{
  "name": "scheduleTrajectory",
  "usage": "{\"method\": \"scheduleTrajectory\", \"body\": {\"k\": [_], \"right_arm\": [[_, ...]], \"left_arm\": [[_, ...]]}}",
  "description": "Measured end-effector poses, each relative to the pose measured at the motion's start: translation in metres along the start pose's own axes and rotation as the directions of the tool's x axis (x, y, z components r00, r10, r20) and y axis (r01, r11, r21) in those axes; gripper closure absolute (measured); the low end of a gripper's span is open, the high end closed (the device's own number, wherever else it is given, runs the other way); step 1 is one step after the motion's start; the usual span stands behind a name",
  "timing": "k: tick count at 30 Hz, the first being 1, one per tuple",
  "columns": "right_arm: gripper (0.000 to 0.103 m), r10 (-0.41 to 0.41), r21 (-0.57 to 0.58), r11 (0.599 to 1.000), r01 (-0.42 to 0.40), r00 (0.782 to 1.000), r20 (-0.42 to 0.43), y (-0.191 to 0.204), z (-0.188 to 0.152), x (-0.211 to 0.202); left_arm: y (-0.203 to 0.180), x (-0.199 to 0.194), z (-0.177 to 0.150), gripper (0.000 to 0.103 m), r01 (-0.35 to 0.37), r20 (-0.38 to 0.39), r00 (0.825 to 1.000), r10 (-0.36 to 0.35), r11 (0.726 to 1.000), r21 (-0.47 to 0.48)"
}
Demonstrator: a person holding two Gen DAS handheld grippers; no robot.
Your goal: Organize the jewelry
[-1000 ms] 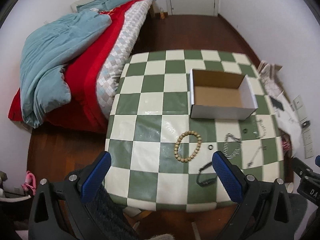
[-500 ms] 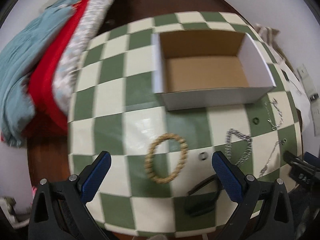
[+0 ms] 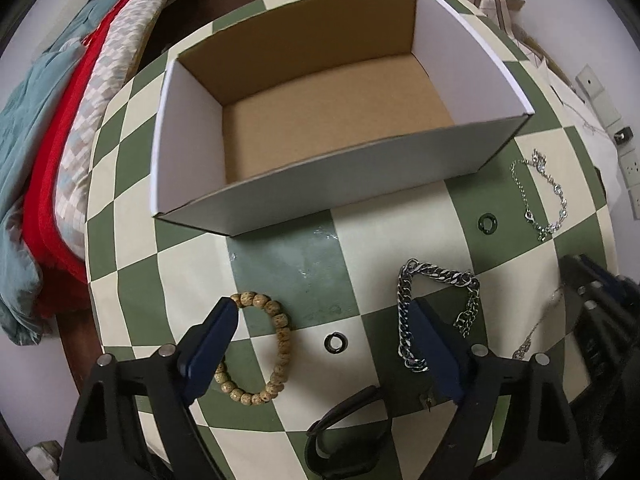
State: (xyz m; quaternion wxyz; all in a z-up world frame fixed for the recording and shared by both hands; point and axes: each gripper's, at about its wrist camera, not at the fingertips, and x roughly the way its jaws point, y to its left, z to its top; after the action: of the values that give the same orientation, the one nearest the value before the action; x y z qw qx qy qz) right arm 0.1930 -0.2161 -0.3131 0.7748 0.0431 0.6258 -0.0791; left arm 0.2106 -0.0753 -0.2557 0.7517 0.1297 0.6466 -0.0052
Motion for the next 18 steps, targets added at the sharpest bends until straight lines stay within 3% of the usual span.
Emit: {"method": "scheduleTrajectory", "body": {"k": [9,14,17,18], "right_arm": [[0.09,-0.031,0.019,0.999,0.032,0.999,-0.027,-0.045,-0.007,0.001],[0.09,-0.025,0.028,0.999,0.026,0.999,-0.022,-0.054,-0.01,0.001],[0.09,-0.026,0.024,0.999,0.027,0.999,-0.018,-0.054,-0.011,0.001],[0.09,-0.024,0.025,0.999,0.025,1.0,-0.017,-0.055,-0.011,0.001]], "left_arm": [[-0.019,0.01,0.002,0.017,-0.017,-0.011,1.0,0.018,0.997,0.082],[-0.032,0.011,-0.001,0.025,-0.014,-0.006,1.0,0.015,0.991,0.131],[-0.037,0.007,-0.002,0.049,0.032,-0.007,0.999,-0.032,0.99,0.138],[-0.038,0.006,-0.003,0.069,0.068,-0.01,0.998,-0.068,0.988,0.141]]}}
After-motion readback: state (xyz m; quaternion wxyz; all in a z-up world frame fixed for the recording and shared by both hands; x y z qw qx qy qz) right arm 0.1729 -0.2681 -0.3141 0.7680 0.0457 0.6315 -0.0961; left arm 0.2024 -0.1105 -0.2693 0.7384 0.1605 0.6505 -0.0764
